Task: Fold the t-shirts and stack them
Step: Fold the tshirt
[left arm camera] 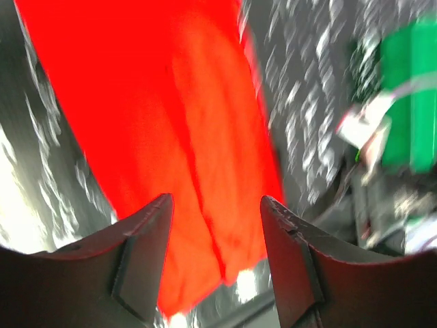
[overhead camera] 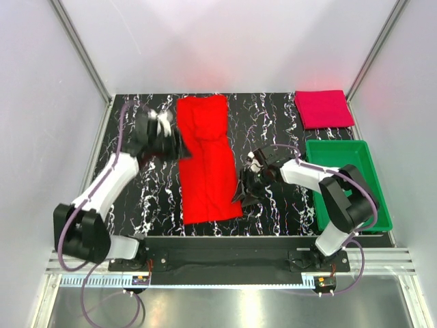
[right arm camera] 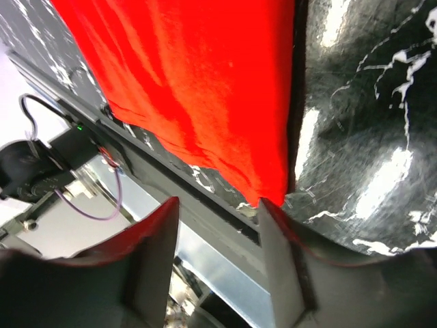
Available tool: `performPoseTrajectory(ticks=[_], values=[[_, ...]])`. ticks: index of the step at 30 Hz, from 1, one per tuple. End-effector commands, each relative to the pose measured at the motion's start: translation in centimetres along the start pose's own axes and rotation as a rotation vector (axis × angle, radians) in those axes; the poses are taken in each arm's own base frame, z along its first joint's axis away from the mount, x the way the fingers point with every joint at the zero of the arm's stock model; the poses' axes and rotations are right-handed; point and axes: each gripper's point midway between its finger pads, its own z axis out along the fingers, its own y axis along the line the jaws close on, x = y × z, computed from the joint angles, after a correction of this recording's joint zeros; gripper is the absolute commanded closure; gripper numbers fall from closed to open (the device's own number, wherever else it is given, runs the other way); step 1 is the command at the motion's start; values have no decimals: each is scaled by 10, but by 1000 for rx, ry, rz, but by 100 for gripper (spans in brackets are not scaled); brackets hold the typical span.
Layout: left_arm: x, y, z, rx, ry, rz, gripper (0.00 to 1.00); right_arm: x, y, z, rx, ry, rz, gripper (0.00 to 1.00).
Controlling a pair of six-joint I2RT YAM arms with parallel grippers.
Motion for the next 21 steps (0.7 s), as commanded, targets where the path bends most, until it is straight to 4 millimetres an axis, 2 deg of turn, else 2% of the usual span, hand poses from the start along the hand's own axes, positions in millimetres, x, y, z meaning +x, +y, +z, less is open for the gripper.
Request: performPoseTrajectory(ticks=[1, 2, 3, 5, 6, 8, 15, 21], values=[[102, 35, 10, -51, 227, -163, 41, -2, 0, 4, -30, 32, -32, 47], [109, 32, 4, -42, 214, -201, 41, -1, -1, 6, -30, 36, -41, 48], [133, 41, 3, -62, 256, -238, 41, -2, -1, 6, -30, 38, -45, 49], [144, 42, -4, -72, 243, -283, 37, -1, -6, 8, -22, 44, -45, 48], [158, 53, -4, -111, 254, -312, 36, -1, -8, 8, -17, 44, -46, 48], [164, 54, -6, -118, 241, -347, 35, 1, -13, 9, -10, 48, -43, 47], [210, 66, 0, -139, 354, -431, 38, 14, -32, 16, 12, 85, -32, 46], [234, 76, 7, -181, 397, -479, 41, 23, -40, 25, -13, 111, -25, 47]])
